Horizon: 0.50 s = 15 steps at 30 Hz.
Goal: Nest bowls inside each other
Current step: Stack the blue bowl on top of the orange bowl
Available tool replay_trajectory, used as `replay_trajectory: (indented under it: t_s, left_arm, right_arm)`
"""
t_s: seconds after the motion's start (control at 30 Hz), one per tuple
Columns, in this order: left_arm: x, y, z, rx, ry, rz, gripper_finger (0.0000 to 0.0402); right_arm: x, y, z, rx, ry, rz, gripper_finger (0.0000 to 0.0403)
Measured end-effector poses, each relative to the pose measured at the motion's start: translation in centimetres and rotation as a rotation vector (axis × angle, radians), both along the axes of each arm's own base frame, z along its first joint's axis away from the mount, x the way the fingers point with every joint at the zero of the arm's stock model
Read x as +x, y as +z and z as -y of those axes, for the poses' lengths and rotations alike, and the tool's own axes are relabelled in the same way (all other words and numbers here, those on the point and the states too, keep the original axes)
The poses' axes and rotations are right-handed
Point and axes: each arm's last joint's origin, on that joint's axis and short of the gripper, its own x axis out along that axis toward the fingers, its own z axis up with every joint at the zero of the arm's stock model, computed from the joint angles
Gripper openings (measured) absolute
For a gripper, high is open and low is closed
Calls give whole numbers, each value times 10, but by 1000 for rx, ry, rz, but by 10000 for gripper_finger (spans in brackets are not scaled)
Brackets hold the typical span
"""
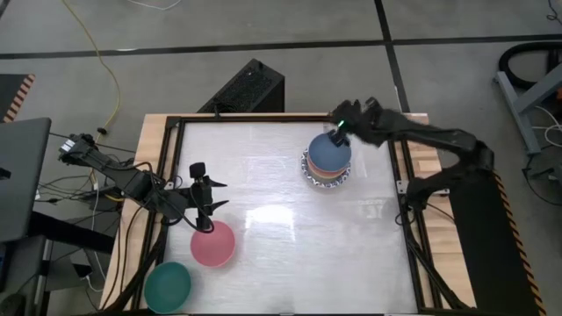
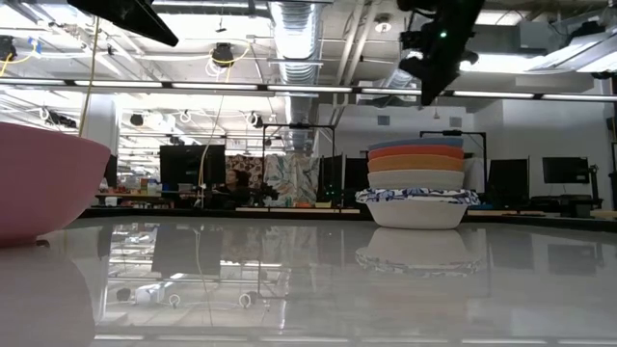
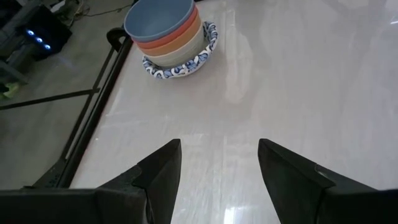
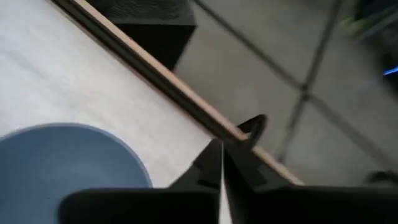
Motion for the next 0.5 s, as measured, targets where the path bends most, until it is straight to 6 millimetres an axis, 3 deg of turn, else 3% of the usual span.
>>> replay_trajectory:
  t_s: [0.13, 0.27, 0.5]
  left_arm:
    - [0, 0, 0, -1, 0, 0, 204]
    - [0, 0, 0, -3, 1, 1, 204]
    - [0, 0, 0, -7, 4, -1, 204]
  right_arm:
    - [22, -17, -12, -33, 22, -85, 13]
    - [37, -35, -12, -31, 24, -169, 15]
    - [45, -63, -2, 28, -32, -282, 5]
